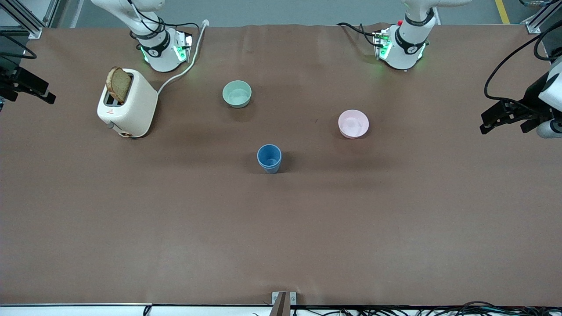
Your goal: Stack blue cups with both arms
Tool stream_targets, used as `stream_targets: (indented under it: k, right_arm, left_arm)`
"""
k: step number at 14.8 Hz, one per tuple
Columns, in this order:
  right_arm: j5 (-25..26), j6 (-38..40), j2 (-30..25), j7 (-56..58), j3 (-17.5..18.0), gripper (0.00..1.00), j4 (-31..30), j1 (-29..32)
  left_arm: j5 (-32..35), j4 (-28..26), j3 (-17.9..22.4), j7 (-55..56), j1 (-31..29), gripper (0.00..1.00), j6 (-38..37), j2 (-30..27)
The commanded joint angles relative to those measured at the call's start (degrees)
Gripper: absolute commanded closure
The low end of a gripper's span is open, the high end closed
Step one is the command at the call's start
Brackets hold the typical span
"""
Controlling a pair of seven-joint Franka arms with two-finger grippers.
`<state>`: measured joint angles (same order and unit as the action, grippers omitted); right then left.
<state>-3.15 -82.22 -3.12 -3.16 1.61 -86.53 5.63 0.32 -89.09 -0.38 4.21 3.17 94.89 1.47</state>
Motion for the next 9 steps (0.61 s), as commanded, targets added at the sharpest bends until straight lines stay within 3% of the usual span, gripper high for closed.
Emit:
stream_targets:
  k: [1,9]
  right_arm:
    - [0.5,-0.2,-0.3,0.2,-0.1,0.0,-0.6,-0.3]
    - [0.5,-1.1,-0.2,0.3,0.0,0.0,-0.6,-0.4]
  left_arm:
    - [-0.1,0.5,-0.4,0.4,0.1,0.0,-1.0,-0.4]
    - [-0.1,0.6,-0.8,0.4,0.0,0.0,-1.0,-0.4]
